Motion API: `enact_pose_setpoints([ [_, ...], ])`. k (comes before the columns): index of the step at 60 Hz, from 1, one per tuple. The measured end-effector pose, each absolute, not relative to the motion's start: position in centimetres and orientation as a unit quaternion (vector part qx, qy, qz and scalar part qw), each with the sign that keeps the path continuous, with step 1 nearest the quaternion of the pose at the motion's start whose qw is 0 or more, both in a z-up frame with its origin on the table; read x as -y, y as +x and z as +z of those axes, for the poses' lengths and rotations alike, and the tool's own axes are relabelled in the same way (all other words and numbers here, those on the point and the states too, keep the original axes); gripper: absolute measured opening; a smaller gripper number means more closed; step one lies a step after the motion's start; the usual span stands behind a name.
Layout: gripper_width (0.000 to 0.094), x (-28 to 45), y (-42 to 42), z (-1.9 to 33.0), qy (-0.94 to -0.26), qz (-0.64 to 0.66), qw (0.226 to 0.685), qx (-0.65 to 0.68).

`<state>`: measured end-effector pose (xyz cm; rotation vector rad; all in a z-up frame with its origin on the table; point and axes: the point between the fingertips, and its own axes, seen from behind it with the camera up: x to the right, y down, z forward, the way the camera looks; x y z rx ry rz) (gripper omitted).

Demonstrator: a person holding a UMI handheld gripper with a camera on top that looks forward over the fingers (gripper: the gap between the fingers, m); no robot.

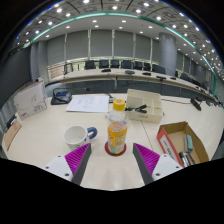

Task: Pour water

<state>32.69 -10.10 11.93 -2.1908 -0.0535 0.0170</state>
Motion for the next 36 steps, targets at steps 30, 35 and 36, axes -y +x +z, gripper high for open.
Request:
enact_pose_setpoints([
  [30,0.086,32.2,23.1,24.6,-0.879,-0.036,0.474,0.018],
  [35,0.086,34.1,22.9,24.7,-0.88,-0.036,0.474,0.016],
  [36,0.0859,34.4,22.9,24.7,-0.879,-0.037,0.474,0.016],
])
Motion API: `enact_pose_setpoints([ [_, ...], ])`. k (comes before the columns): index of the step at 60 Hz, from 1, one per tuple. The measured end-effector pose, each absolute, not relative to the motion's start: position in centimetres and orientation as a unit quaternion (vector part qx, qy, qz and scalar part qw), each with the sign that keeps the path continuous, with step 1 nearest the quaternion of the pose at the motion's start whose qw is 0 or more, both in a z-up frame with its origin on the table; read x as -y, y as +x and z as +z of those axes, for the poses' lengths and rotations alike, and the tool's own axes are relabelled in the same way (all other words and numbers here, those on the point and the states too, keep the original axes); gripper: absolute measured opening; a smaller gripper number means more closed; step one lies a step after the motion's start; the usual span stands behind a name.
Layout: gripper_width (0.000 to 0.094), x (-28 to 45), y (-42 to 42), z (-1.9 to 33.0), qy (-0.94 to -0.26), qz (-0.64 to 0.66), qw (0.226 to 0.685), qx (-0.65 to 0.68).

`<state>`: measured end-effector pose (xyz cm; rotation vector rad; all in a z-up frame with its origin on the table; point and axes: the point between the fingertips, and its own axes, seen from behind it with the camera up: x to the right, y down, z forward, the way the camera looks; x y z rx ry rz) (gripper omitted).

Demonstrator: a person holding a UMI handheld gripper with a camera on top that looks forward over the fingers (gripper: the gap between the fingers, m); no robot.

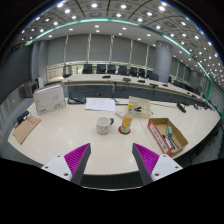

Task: Pour water

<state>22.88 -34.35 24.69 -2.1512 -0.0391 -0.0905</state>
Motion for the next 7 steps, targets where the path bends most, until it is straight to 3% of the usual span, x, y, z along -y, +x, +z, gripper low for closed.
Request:
enact_pose_setpoints([
  [7,0.0858,35.58,22.87,25.07,-0.877,-0.05,0.477,0.022],
])
